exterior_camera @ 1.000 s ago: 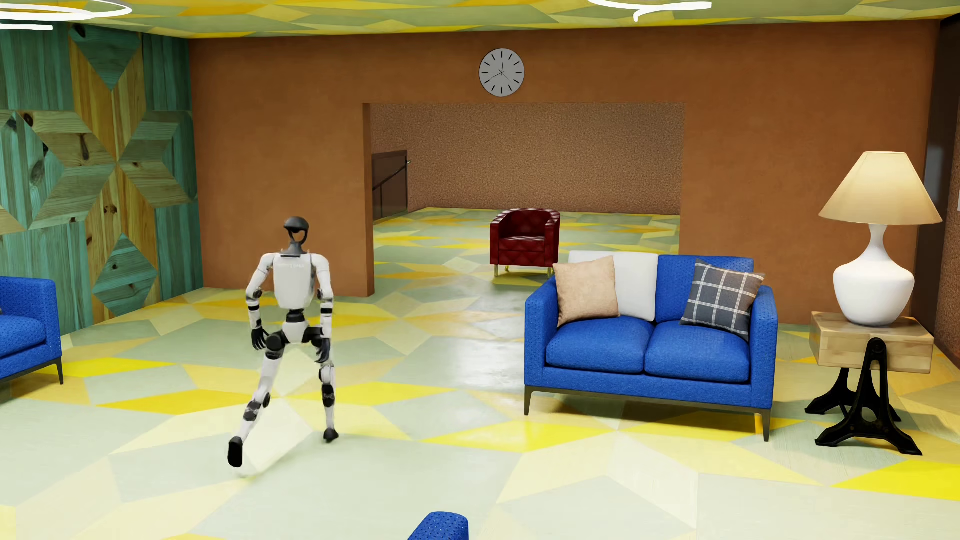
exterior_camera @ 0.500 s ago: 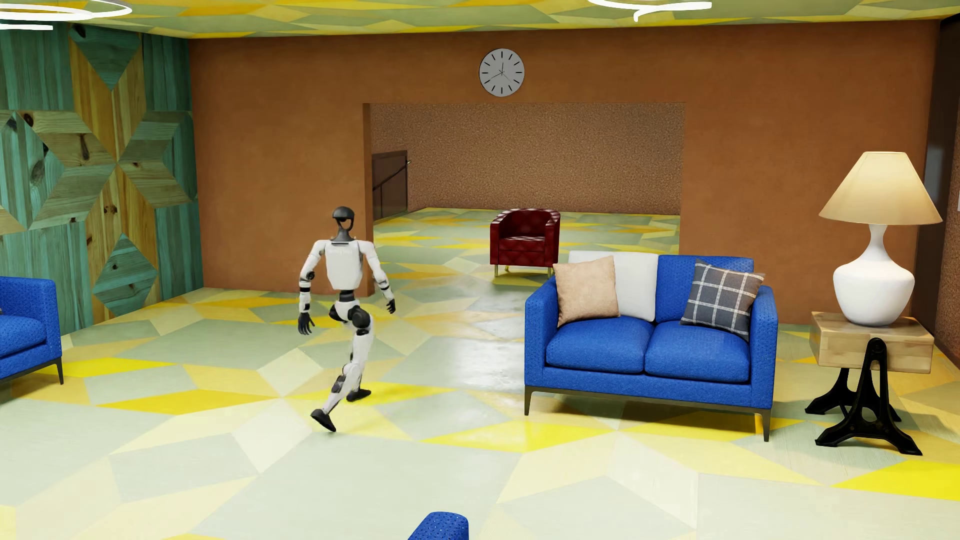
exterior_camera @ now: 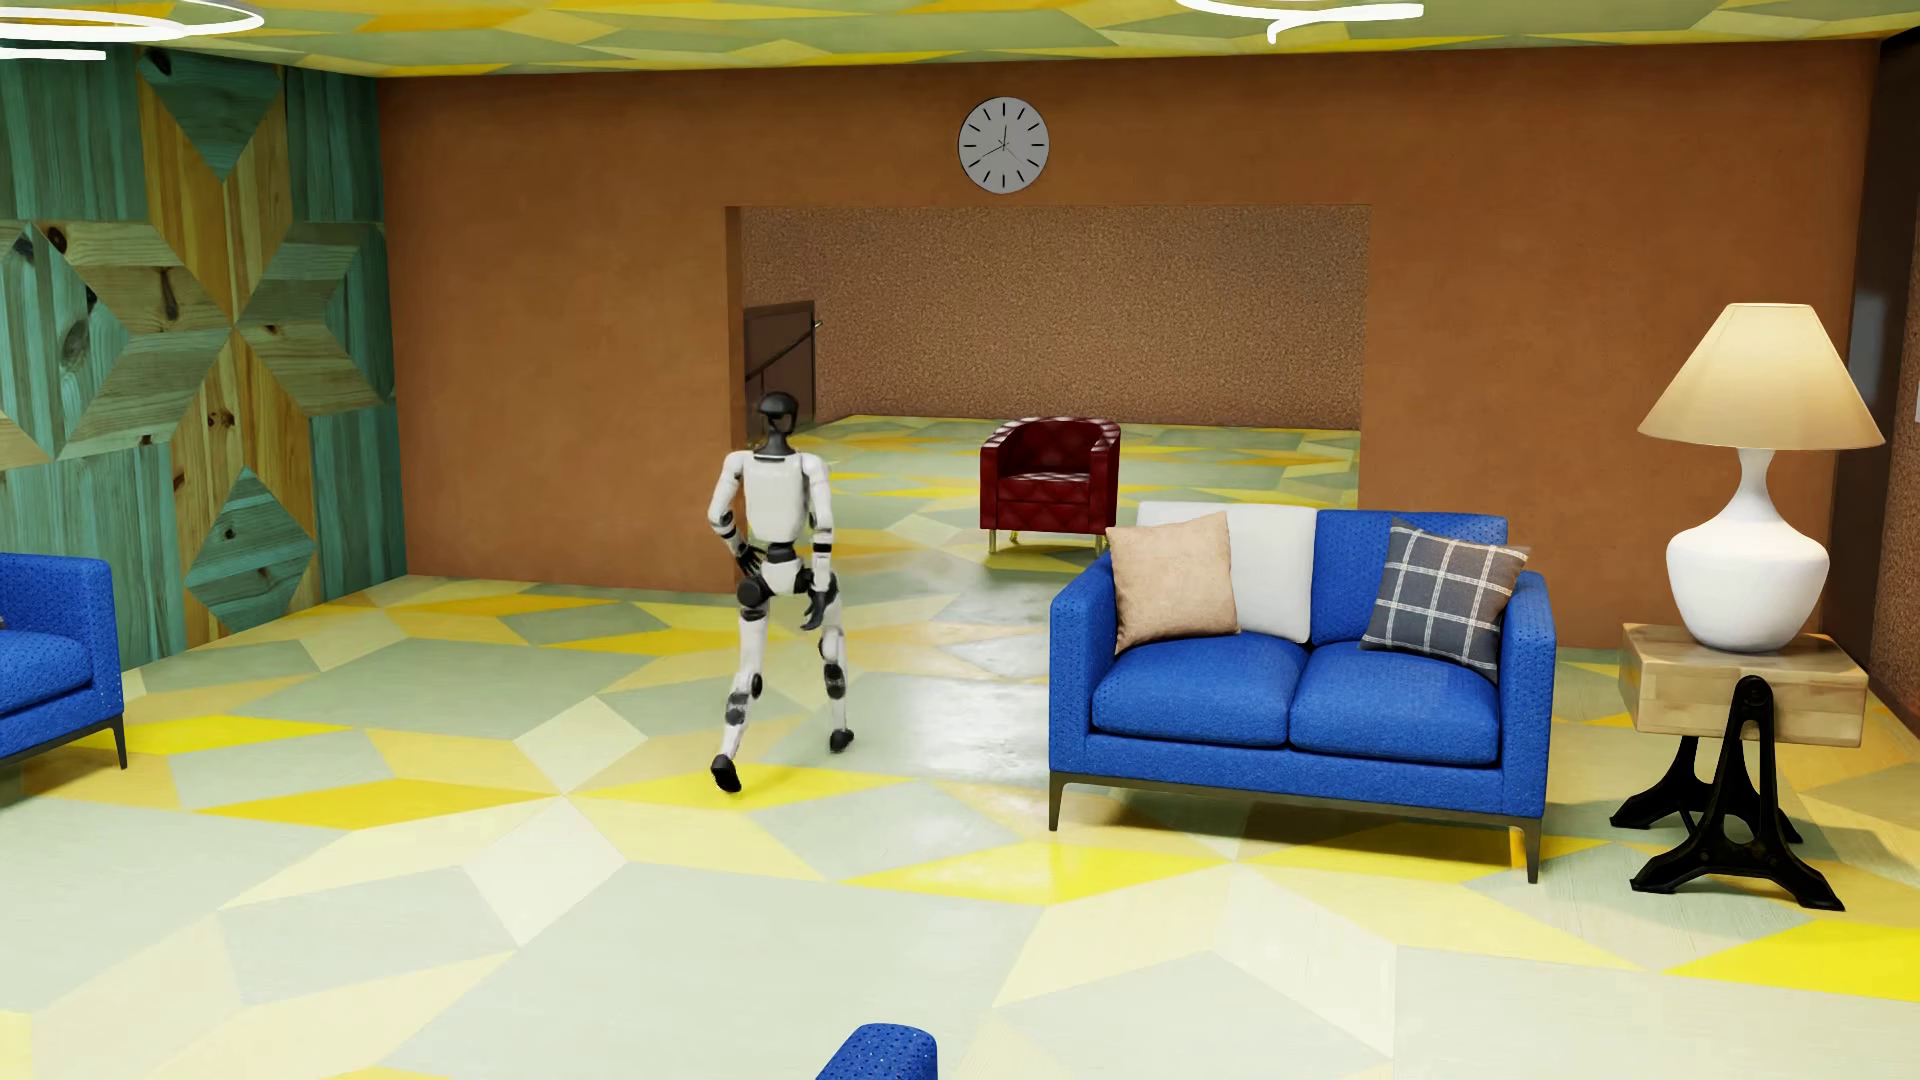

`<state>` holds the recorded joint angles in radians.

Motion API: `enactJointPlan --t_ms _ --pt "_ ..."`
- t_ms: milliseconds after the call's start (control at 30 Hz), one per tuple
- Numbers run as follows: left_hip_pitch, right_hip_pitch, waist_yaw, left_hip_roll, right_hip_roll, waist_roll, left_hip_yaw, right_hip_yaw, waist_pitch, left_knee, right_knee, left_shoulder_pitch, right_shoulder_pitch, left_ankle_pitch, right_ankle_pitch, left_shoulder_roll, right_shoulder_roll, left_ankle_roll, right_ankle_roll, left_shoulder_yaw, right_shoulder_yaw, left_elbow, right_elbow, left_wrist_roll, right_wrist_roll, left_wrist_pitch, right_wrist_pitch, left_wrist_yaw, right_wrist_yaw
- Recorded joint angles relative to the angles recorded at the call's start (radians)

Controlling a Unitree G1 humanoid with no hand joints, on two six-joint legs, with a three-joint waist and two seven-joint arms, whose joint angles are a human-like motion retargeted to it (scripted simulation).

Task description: Go to the armchair

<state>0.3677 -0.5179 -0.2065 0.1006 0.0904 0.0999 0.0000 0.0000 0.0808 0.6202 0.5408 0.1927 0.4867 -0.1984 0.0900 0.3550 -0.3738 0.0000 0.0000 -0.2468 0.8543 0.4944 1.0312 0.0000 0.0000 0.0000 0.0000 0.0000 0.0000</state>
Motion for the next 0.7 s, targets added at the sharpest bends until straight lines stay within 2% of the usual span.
enactJointPlan --t_ms 33,67,100,133,167,200,233,300,333,367,400,433,467,500,533,567,600,633,667,700 --pt "-0.043 -0.005 0.017 0.048 0.047 0.034 0.000 0.000 -0.005 0.160 0.083 0.020 -0.012 0.199 0.131 -0.025 0.000 0.000 0.000 -0.015 0.027 0.084 0.018 0.000 0.000 0.000 0.000 0.000 0.000" --pt "-0.088 0.050 0.042 0.063 0.078 0.040 0.000 0.000 0.008 0.331 0.139 0.043 -0.030 0.366 0.129 -0.043 -0.003 0.000 0.000 -0.043 0.019 0.182 0.016 0.000 0.000 0.000 0.000 0.000 0.000" --pt "-0.206 0.110 0.066 0.062 0.104 0.028 0.000 0.000 0.018 0.544 0.146 0.055 -0.068 0.353 0.103 -0.034 0.009 0.000 0.000 -0.095 0.004 0.265 -0.002 0.000 0.000 0.000 0.000 0.000 0.000" --pt "-0.307 0.208 0.112 0.077 0.125 0.032 0.000 0.000 0.040 0.714 0.120 0.050 -0.098 0.194 0.053 -0.046 -0.004 0.000 0.000 -0.157 -0.029 0.350 -0.054 0.000 0.000 0.000 0.000 0.000 0.000" --pt "-0.392 0.301 0.191 0.062 0.126 0.007 0.000 0.000 0.041 0.793 0.096 0.071 -0.136 0.041 -0.001 -0.042 -0.003 0.000 0.000 -0.192 -0.062 0.414 -0.097 0.000 0.000 0.000 0.000 0.000 0.000" --pt "-0.471 0.393 0.257 0.054 0.118 -0.012 0.000 0.000 0.039 0.791 0.064 0.105 -0.184 -0.033 -0.054 -0.038 -0.009 0.000 0.000 -0.225 -0.081 0.462 -0.137 0.000 0.000 0.000 0.000 0.000 0.000" --pt "-0.549 0.476 0.320 0.042 0.102 -0.029 0.000 0.000 0.035 0.715 0.024 0.146 -0.226 -0.062 -0.121 -0.033 -0.021 0.000 0.000 -0.234 -0.130 0.480 -0.207 0.000 0.000 0.000 0.000 0.000 0.000" --pt "-0.634 0.634 0.414 0.034 0.058 -0.054 0.000 0.000 0.023 0.389 -0.049 0.233 -0.305 -0.024 -0.250 -0.013 -0.041 0.000 0.000 -0.254 -0.249 0.500 -0.325 0.000 0.000 0.000 0.000 0.000 0.000" --pt "-0.652 0.726 0.437 0.049 0.056 -0.048 0.000 0.000 0.017 0.192 -0.099 0.269 -0.347 0.054 -0.323 -0.005 -0.047 0.000 0.000 -0.253 -0.306 0.498 -0.362 0.000 0.000 0.000 0.000 0.000 0.000" --pt "-0.688 0.757 0.467 0.055 0.053 -0.044 0.000 0.000 -0.001 0.001 -0.110 0.285 -0.390 0.179 -0.379 0.001 -0.048 0.000 0.000 -0.257 -0.386 0.501 -0.399 0.000 0.000 0.000 0.000 0.000 0.000" --pt "-0.711 0.786 0.488 0.061 0.037 -0.045 0.000 0.000 -0.018 -0.063 -0.109 0.296 -0.428 0.525 -0.417 0.005 -0.053 0.000 0.000 -0.262 -0.438 0.501 -0.432 0.000 0.000 0.000 0.000 0.000 0.000" --pt "-0.736 0.793 0.518 0.064 0.017 -0.046 0.000 0.000 -0.028 -0.505 -0.092 0.298 -0.454 0.730 -0.430 0.003 -0.060 0.000 0.000 -0.264 -0.483 0.515 -0.468 0.000 0.000 0.000 0.000 0.000 0.000" --pt "-0.784 0.836 0.515 0.060 0.017 -0.042 0.000 0.000 -0.039 -0.122 -0.084 0.307 -0.469 0.730 -0.418 -0.006 -0.060 0.000 0.000 -0.228 -0.488 0.533 -0.472 0.000 0.000 0.000 0.000 0.000 0.000" --pt "-0.790 0.859 0.535 0.037 -0.015 -0.049 0.000 0.000 -0.039 -0.049 -0.037 0.304 -0.455 0.465 -0.376 -0.014 -0.059 0.000 0.000 -0.213 -0.508 0.545 -0.490 0.000 0.000 0.000 0.000 0.000 0.000" --pt "-0.779 0.854 0.542 0.008 -0.020 -0.052 0.000 0.000 -0.055 0.005 0.057 0.309 -0.412 0.313 -0.290 -0.013 -0.039 0.000 0.000 -0.204 -0.549 0.552 -0.507 0.000 0.000 0.000 0.000 0.000 0.000" --pt "-0.782 0.825 0.516 -0.057 -0.067 -0.066 0.000 0.000 -0.066 0.073 0.207 0.313 -0.372 0.177 -0.159 -0.020 -0.023 0.000 0.000 -0.202 -0.542 0.571 -0.477 0.000 0.000 0.000 0.000 0.000 0.000" --pt "-0.714 0.764 0.513 -0.076 -0.106 -0.083 0.000 0.000 -0.051 0.120 0.404 0.299 -0.350 0.094 -0.044 -0.022 -0.009 0.000 0.000 -0.195 -0.493 0.575 -0.418 0.000 0.000 0.000 0.000 0.000 0.000" --pt "-0.623 0.697 0.496 -0.074 -0.106 -0.082 0.000 0.000 -0.020 0.154 0.616 0.281 -0.326 0.039 0.018 -0.026 0.033 0.000 0.000 -0.168 -0.510 0.525 -0.345 0.000 0.000 0.000 0.000 0.000 0.000" --pt "-0.571 0.606 0.467 -0.086 -0.095 -0.076 0.000 0.000 -0.004 0.148 0.793 0.237 -0.335 0.008 0.019 -0.028 0.044 0.000 0.000 -0.152 -0.442 0.535 -0.244 0.000 0.000 0.000 0.000 0.000 0.000" --pt "-0.527 0.523 0.400 -0.114 -0.106 -0.071 0.000 0.000 0.010 0.113 0.875 0.190 -0.336 0.008 0.022 -0.020 0.018 0.000 0.000 -0.164 -0.267 0.451 -0.197 0.000 0.000 0.000 0.000 0.000 0.000"
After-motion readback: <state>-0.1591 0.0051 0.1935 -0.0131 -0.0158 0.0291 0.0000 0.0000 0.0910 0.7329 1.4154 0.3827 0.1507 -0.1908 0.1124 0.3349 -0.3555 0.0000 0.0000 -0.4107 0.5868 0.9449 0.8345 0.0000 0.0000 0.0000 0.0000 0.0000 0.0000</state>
